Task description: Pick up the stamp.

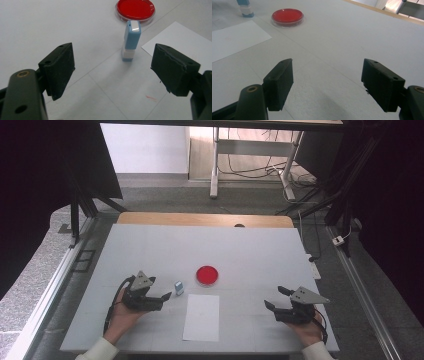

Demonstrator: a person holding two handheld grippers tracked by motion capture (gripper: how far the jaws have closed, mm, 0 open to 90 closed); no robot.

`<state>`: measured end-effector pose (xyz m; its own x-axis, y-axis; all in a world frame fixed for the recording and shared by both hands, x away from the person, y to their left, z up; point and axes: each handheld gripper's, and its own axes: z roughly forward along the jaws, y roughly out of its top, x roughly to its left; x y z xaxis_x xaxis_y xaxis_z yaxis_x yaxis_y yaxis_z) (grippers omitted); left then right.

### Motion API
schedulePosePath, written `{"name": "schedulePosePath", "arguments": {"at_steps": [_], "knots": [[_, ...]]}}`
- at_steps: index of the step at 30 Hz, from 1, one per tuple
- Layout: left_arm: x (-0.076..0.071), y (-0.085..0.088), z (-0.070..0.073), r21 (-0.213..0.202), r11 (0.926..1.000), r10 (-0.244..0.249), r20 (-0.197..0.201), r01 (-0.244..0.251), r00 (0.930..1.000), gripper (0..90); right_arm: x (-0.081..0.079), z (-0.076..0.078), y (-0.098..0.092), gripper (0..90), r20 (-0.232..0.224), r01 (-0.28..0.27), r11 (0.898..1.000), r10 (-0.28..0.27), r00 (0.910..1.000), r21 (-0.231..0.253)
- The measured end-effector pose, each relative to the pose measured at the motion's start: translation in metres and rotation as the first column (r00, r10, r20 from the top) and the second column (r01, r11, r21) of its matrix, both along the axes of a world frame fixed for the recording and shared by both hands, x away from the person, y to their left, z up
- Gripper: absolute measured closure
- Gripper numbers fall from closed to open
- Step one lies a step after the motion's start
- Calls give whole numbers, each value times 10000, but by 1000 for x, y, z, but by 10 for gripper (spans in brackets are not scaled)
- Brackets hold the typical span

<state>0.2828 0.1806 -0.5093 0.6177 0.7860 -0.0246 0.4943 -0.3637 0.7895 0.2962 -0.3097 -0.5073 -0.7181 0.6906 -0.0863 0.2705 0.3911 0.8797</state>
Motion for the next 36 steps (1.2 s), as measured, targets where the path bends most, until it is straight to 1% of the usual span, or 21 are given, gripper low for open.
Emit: {"name": "schedulePosePath", "arguments": {"at_steps": [4,6,7,10,13,15,17,20,21,22,24,25,27,29,30,33,34,36], "knots": [[6,-9,1,53,9996,-282,6,282,9996,199,1,-1,1,250,-13,-28,10000,28,10000,-38],[8,-11,1,74,9993,-367,8,367,9993,203,1,-1,1,251,-17,-28,10000,28,10000,-12],[9,-16,1,165,9987,-487,24,487,9988,204,1,-1,1,250,-15,-29,10000,29,10000,-20],[11,-20,0,310,9975,-633,-3,633,9980,209,1,-1,1,251,0,-52,10000,52,10000,-56],[13,-24,-1,397,9966,-716,-36,717,9974,215,1,-1,1,251,11,-15,10000,15,10000,-86],[14,-25,-1,407,9964,-742,-33,742,9972,221,2,-1,1,251,-42,9,10000,-10,10000,-35],[15,-27,-1,389,9961,-786,-31,786,9969,231,2,-2,1,251,-82,10,10000,-10,10000,-86],[20,-34,-4,456,9956,-818,-16,818,9966,253,0,-2,2,251,-91,6,9999,-8,10000,-137],[20,-34,-4,456,9956,-818,-16,818,9966,261,0,-2,2,251,-84,14,9999,-15,10000,-126],[23,-37,-5,567,9950,-830,23,827,9966,273,0,-2,2,251,-81,30,9999,-31,10000,-107],[24,-38,-5,591,9951,-796,41,792,9968,292,0,-2,1,251,-81,51,9999,-52,10000,-107],[25,-39,-4,545,9954,-797,67,792,9968,292,0,-2,1,251,-81,51,9999,-52,10000,-107],[26,-40,-4,387,9959,-817,76,813,9966,327,0,-2,2,251,-108,61,9999,-62,9999,-128],[27,-41,-4,345,9958,-854,50,852,9963,364,0,-3,3,251,-115,33,9998,-35,9999,-194],[27,-42,-5,449,9952,-874,47,871,9962,375,0,-3,3,251,-135,50,9998,-53,9999,-206],[28,-42,-6,468,9950,-888,0,887,9961,402,0,-3,3,251,-127,49,9997,-52,9999,-224],[28,-42,-6,478,9950,-879,-4,878,9961,435,0,-3,2,251,-105,41,9997,-43,9999,-224],[28,-42,-7,501,9948,-884,-7,883,9961,468,0,-3,2,251,-104,56,9997,-58,9999,-247]]}}
